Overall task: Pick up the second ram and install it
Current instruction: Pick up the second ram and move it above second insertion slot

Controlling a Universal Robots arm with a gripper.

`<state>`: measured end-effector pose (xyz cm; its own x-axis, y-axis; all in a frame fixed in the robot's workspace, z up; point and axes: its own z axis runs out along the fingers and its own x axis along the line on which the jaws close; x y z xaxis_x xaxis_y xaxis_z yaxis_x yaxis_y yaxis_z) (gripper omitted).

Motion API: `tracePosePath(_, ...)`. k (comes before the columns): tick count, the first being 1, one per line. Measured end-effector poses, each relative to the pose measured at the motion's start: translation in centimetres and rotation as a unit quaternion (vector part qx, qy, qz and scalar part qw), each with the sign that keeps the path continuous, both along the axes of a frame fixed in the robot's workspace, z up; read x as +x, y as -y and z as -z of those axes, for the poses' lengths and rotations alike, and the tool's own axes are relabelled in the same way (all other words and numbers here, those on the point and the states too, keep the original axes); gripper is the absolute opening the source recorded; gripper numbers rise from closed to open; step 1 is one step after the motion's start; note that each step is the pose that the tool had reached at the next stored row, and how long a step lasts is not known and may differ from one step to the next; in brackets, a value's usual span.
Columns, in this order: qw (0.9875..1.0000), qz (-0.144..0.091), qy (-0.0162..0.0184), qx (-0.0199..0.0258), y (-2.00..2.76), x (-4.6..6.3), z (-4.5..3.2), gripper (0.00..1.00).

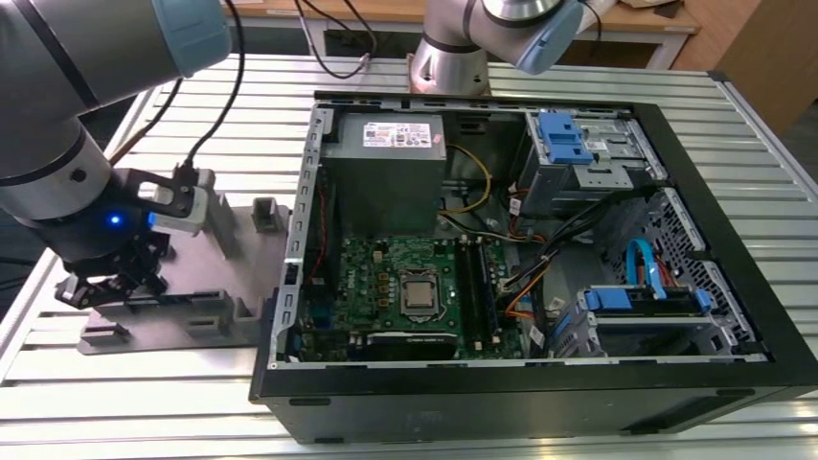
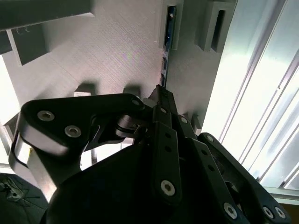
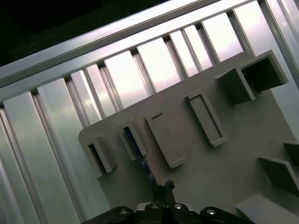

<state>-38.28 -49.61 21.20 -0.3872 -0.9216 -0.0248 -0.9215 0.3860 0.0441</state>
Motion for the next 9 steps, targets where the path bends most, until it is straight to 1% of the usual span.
tracePosePath(4,0.9997,-0.025,0.0,0.0,0.0,0.0,0.0,0.07)
tracePosePath(9,0.9985,-0.054,0.0,0.0,0.0,0.0,0.01,0.07)
